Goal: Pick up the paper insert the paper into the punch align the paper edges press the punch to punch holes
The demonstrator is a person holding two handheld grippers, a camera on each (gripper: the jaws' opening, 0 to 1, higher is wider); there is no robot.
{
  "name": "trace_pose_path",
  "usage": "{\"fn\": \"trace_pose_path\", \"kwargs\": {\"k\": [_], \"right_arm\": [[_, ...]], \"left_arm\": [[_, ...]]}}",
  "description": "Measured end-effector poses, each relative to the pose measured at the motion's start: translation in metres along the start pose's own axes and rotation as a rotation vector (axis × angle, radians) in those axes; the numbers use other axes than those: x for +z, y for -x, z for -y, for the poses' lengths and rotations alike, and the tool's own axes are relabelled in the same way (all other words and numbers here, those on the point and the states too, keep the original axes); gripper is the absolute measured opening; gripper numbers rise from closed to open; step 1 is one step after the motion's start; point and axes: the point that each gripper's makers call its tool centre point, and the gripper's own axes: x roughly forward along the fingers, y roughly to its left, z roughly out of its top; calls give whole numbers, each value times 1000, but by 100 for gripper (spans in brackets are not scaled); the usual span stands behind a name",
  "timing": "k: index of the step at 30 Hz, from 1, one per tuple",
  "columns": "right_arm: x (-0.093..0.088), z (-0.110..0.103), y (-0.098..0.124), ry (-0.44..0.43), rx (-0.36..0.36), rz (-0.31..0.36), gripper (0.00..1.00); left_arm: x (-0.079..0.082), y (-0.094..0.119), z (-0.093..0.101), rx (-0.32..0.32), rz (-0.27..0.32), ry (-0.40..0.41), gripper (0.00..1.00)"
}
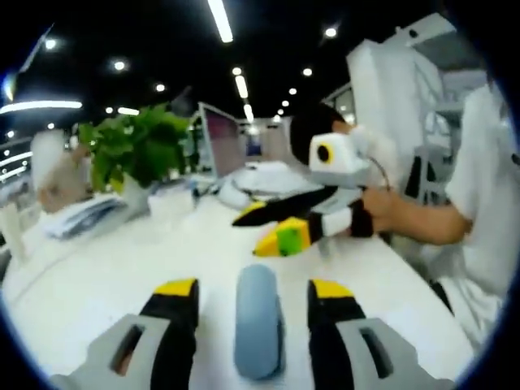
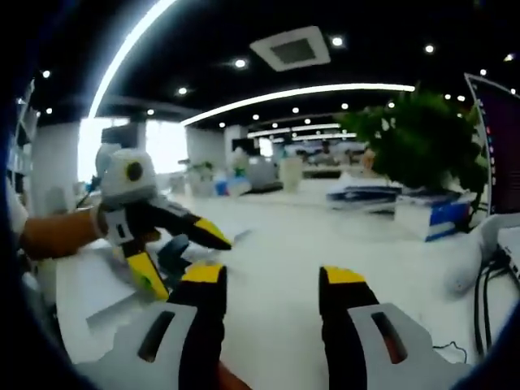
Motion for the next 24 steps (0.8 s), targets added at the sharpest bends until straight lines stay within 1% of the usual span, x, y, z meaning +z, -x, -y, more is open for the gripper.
{"fn": "trace_pose_path", "kwargs": {"k": [2,3,4,5,6,7,10,13,15,19,24], "right_arm": [[-1,2,0,5,-3,-4,48],[-1,1,0,0,0,-5,48],[-1,1,0,-1,3,-7,48],[-1,1,-1,0,4,-9,48],[-2,1,-1,5,5,-9,48],[-2,1,-1,14,4,-10,48],[-2,0,-1,22,7,-13,48],[-3,1,-1,29,8,-17,47],[-3,0,-2,31,11,-19,47],[-3,1,-2,35,11,-19,47],[-3,2,-2,37,14,-19,46]], "left_arm": [[-2,1,1,-7,20,10,53],[-2,1,2,-6,42,34,53],[-3,2,1,-5,47,46,52],[-5,2,1,-3,34,46,51],[-6,2,1,0,24,11,51],[-4,2,1,-3,31,13,51],[-7,1,0,-7,26,17,51],[-6,1,0,-4,37,28,48],[-4,2,-2,11,48,28,44],[-5,1,-3,27,49,20,35],[-5,1,-3,37,51,16,33]]}}
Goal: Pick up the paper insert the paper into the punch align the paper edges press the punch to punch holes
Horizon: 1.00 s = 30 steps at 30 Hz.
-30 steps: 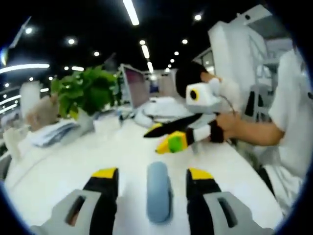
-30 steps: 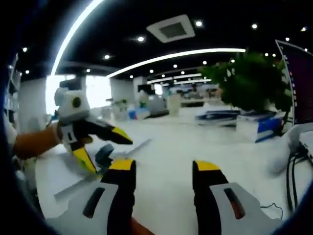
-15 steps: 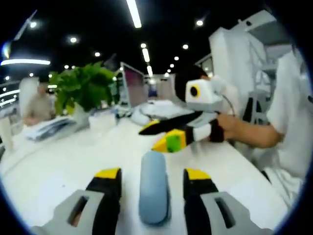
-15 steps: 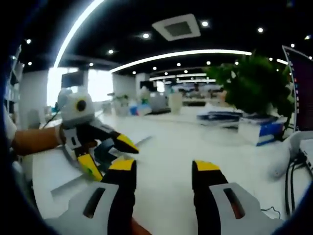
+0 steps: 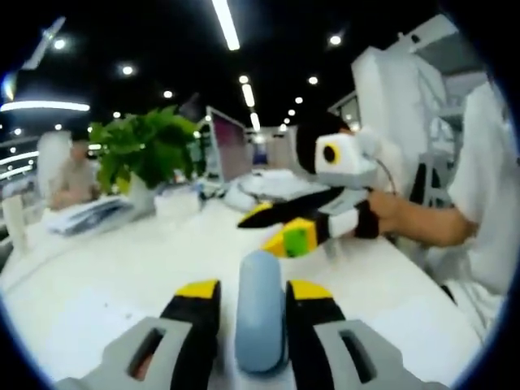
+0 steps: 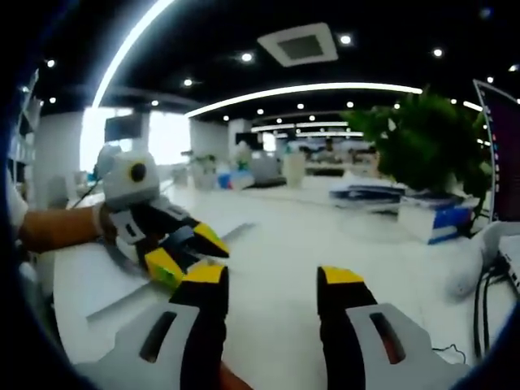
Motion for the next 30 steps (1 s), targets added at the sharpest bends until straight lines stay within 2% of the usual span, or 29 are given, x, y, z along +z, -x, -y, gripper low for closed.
{"fn": "trace_pose_path", "kwargs": {"k": [8,11,14,16,20,27,30], "right_arm": [[-1,-1,-1,3,12,-5,43],[-2,2,-6,15,-25,-24,43],[-1,-8,-17,11,-16,-30,44],[-5,-17,-23,44,-19,-56,44],[-6,-20,-26,78,-15,-66,42],[-9,-21,-26,52,-2,-76,42],[-3,-13,-21,8,-32,-35,42]], "left_arm": [[0,0,1,-7,-2,9,30],[0,0,-1,-10,-1,12,30],[0,0,-1,-11,3,19,30],[1,0,-1,-13,6,23,30],[0,1,0,-13,3,23,29],[-1,0,1,-17,-1,20,28],[-1,0,2,-17,-1,23,27]]}}
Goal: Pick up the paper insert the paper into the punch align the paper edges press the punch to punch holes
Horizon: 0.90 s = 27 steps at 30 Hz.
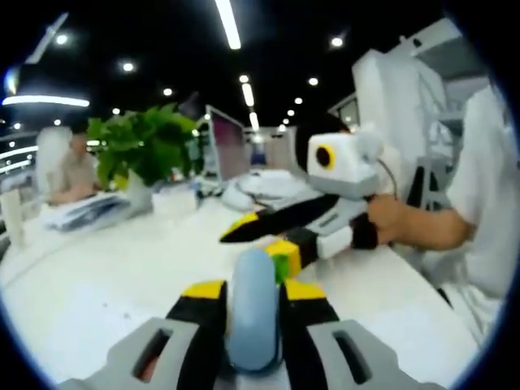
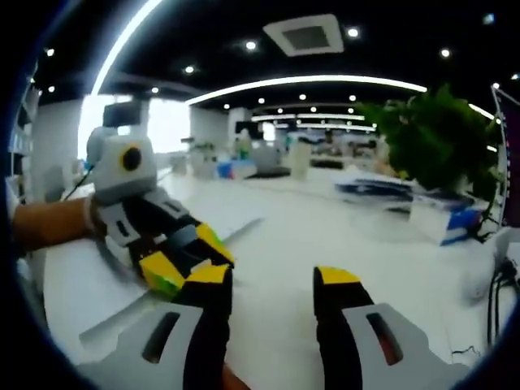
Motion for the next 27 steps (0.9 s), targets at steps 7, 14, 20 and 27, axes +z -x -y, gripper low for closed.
{"fn": "trace_pose_path", "kwargs": {"k": [7,14,20,27], "right_arm": [[7,7,7,-47,-31,47,36],[32,-10,16,-55,-17,122,8],[50,-63,1,61,36,107,5],[45,-80,-11,249,8,55,4]], "left_arm": [[0,0,1,0,1,1,26],[0,0,1,0,2,6,26],[0,0,3,-1,1,6,26],[0,0,1,0,0,6,26]]}}
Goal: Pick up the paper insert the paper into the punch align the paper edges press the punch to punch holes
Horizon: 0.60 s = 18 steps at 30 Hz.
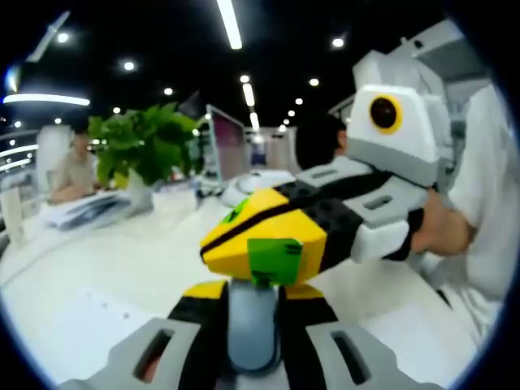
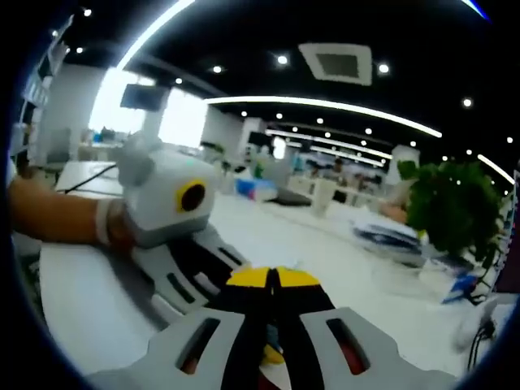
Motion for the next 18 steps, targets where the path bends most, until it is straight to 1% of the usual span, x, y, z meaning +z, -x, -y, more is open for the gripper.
{"fn": "trace_pose_path", "kwargs": {"k": [1,2,5,6,7,8,9,10,11,12,13,14,15,16,18], "right_arm": [[-2,5,0,15,0,-11,4],[-2,5,0,25,3,-17,4],[-4,3,1,-2,15,-39,3],[-5,3,2,-17,14,-43,3],[-9,5,2,-63,18,-66,3],[-14,8,3,-109,12,-74,3],[-12,8,3,-172,13,-46,2],[-14,8,3,-183,13,-56,2],[-14,8,4,-174,11,-52,2],[-20,8,3,-190,-2,-71,2],[-25,9,3,-185,-9,-88,2],[-30,10,3,-195,-11,-90,2],[-35,9,3,-307,-6,-77,2],[-37,9,4,-349,12,-59,2],[-39,14,5,-425,23,-43,2]], "left_arm": [[0,0,0,0,0,1,26],[0,0,0,0,0,1,26],[0,0,1,-1,-1,-1,26],[0,0,1,-2,-1,0,26],[0,0,1,-2,-1,0,26],[0,0,1,-2,0,1,26],[1,0,1,-2,1,4,26],[0,0,1,-2,0,6,26],[0,0,1,-2,0,6,26],[0,-1,0,-1,-2,7,26],[0,-1,-1,-1,-3,6,26],[0,-1,0,-1,-3,6,26],[-8,-1,2,-9,-51,-16,26],[-6,-3,1,0,-36,-13,26],[-6,-2,0,2,-38,-14,26]]}}
